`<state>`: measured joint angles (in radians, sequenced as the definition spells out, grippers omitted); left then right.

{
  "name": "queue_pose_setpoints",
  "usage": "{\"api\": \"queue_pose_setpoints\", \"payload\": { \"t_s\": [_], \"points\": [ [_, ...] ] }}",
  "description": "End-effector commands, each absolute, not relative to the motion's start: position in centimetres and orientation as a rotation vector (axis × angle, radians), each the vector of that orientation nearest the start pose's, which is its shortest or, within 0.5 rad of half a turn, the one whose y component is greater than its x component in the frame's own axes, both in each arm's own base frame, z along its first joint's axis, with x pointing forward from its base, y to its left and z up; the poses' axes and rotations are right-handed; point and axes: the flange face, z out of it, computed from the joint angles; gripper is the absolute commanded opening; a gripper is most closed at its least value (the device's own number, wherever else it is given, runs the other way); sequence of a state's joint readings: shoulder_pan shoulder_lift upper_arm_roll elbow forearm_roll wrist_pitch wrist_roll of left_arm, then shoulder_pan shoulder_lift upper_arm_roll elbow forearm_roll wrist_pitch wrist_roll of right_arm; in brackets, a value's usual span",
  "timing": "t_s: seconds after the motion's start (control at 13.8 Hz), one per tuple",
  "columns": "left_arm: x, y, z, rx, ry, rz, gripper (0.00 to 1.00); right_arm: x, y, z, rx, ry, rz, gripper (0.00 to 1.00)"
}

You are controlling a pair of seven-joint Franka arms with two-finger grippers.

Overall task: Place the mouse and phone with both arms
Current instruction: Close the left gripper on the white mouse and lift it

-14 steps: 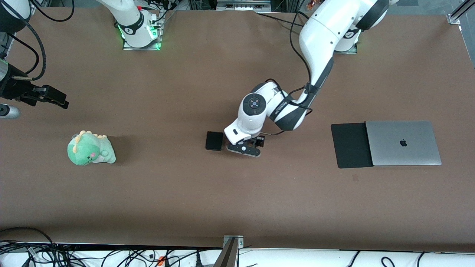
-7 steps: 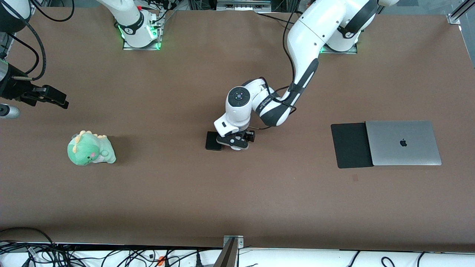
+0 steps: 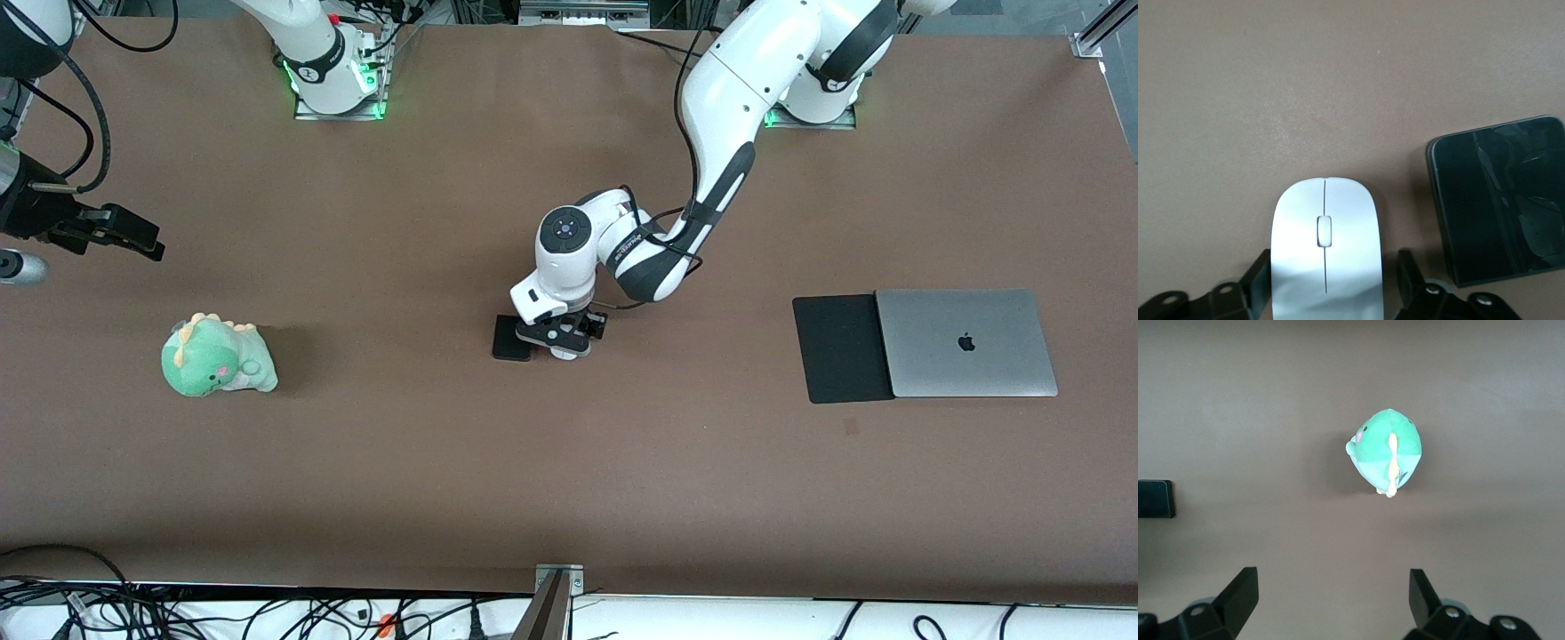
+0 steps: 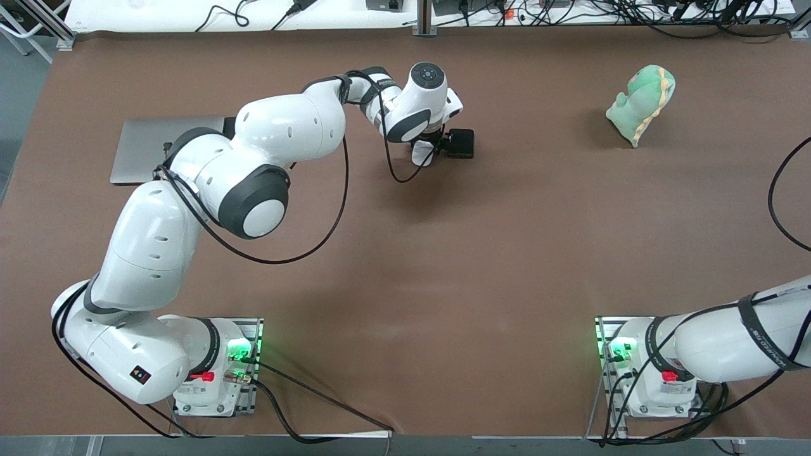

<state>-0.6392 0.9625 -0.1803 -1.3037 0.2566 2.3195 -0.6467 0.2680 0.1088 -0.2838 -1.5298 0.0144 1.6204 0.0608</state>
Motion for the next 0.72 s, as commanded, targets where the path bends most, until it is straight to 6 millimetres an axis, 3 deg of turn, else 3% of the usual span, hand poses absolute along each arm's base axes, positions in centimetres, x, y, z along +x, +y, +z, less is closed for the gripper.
{"api": "queue_pose_setpoints", "payload": {
  "t_s": [0.0, 0.14, 0.36, 0.51, 0.65],
  "points": [
    [54.4, -52.6, 17.8, -3.112, 0.398, -0.191, 0.16, 59.0, 0.3, 59.2, -3.151, 0.13, 0.012, 1.0],
    [55.7, -51.7, 20.1, -3.119, 0.363, -0.213, 0.16, 59.1, 0.3, 59.1, -3.152, 0.13, 0.012, 1.0],
    [58.4, -47.8, 25.7, -3.063, 0.265, -0.146, 0.17, 59.2, 0.6, 58.8, -3.155, 0.12, 0.021, 1.0],
    [59.8, -44.4, 29.0, -3.023, 0.184, -0.085, 0.17, 59.2, 1.0, 58.8, -3.156, 0.11, 0.021, 1.0],
    [61.9, -39.4, 32.0, -2.98, 0.123, -0.014, 0.17, 59.4, 2.3, 58.3, -3.158, 0.079, 0.032, 1.0]
  ]
}}
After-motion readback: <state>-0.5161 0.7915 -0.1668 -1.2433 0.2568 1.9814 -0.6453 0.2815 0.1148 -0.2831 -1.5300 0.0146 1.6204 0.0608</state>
